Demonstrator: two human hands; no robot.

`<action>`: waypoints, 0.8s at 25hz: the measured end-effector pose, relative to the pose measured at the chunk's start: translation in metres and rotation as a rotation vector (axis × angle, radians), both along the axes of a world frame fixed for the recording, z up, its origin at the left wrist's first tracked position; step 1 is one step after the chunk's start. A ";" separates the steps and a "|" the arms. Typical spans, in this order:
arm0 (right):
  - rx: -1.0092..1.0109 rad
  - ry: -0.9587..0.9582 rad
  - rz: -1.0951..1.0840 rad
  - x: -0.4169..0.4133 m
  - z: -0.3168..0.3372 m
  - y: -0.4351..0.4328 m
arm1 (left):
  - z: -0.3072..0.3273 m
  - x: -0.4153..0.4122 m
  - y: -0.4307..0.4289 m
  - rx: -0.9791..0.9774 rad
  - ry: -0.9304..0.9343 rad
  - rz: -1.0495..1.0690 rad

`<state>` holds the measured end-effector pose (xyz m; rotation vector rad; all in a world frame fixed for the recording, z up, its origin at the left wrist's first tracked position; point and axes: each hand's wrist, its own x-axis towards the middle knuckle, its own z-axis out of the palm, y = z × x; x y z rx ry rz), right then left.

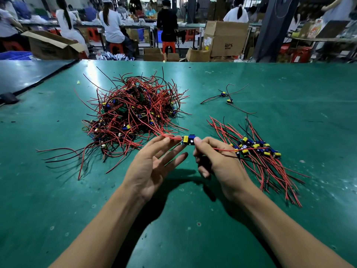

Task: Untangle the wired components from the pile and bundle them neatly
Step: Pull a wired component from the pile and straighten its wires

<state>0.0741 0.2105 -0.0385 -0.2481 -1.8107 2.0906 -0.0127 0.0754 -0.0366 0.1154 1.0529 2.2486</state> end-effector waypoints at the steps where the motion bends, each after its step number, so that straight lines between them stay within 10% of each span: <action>1: -0.066 0.013 0.036 0.001 0.003 0.002 | 0.000 0.001 0.000 0.012 -0.001 -0.055; 8: -0.267 -0.151 0.356 0.011 0.013 0.009 | 0.003 0.011 0.000 -0.189 0.092 -0.390; 20: -0.171 -0.273 0.102 0.002 -0.005 0.023 | -0.012 0.018 0.004 -0.293 0.329 -0.329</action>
